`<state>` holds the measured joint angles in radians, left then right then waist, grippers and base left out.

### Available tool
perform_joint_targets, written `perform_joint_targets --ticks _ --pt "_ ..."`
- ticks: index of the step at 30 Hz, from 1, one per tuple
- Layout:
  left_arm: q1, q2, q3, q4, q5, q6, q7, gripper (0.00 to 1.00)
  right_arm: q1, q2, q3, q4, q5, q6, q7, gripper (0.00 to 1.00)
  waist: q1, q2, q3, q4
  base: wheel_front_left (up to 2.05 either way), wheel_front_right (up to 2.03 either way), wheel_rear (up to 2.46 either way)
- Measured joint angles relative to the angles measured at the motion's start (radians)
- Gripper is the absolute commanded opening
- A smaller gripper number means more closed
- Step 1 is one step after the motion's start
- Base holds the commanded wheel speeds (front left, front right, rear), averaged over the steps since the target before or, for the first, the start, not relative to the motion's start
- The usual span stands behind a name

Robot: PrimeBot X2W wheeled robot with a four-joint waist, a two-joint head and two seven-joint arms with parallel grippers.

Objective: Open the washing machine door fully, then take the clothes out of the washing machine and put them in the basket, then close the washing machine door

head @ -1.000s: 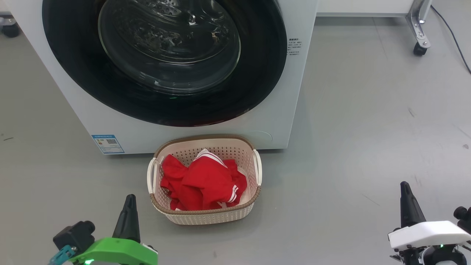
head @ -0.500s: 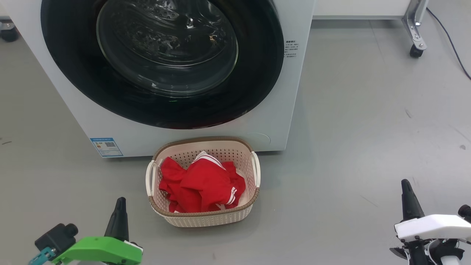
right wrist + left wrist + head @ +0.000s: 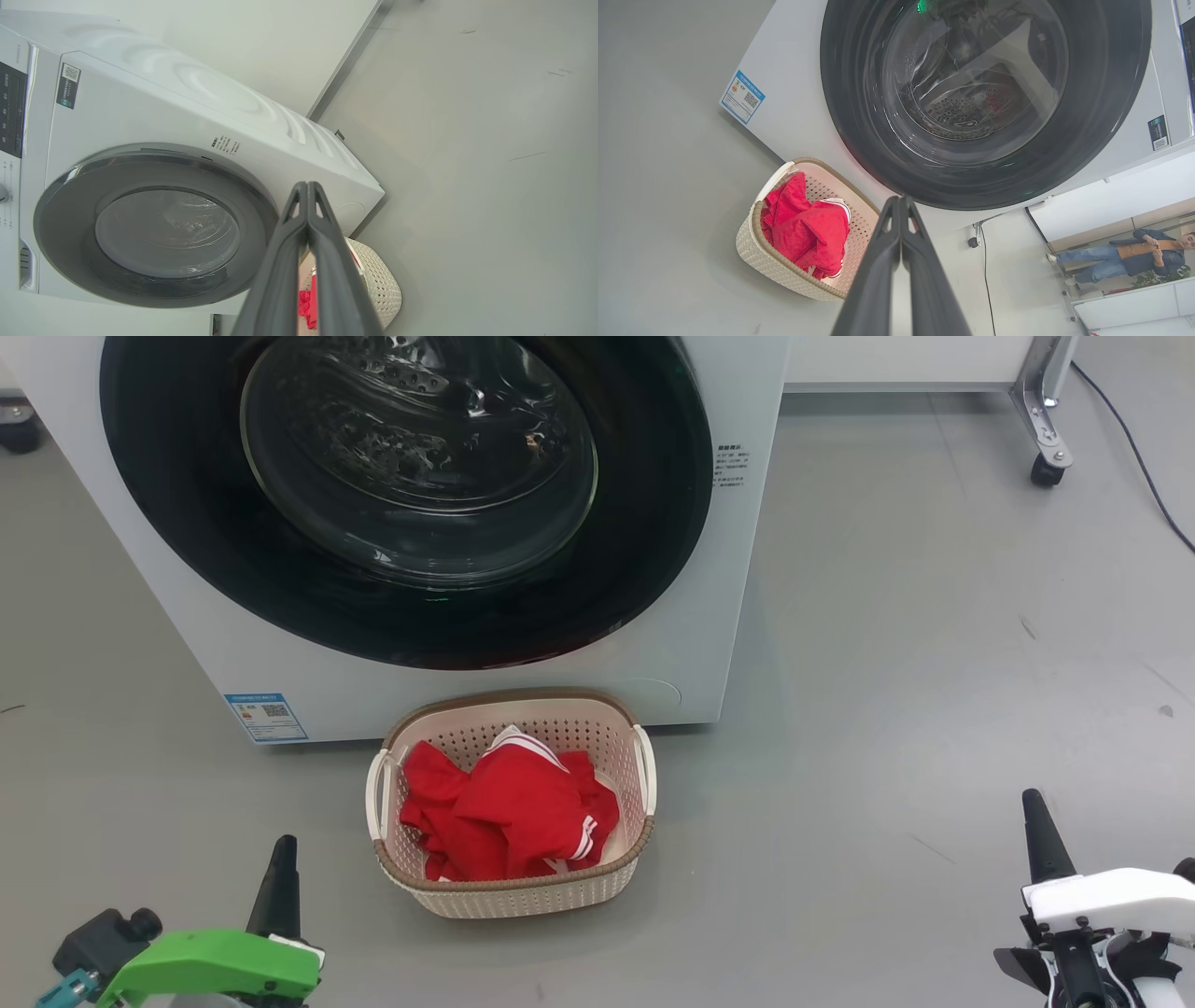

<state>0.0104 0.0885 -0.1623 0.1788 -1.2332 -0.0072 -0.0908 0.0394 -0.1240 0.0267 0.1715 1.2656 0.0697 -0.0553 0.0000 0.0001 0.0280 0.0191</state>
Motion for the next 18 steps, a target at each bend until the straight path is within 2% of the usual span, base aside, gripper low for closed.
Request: perform_joint_targets --ticks 18 --pt "-0.019 0.018 0.058 0.029 -0.246 -0.056 0.048 0.00 -0.041 0.018 -0.045 0.047 0.206 0.022 0.055 0.00 0.0000 0.0000 -0.013 -0.010 0.00 0.00 0.00"
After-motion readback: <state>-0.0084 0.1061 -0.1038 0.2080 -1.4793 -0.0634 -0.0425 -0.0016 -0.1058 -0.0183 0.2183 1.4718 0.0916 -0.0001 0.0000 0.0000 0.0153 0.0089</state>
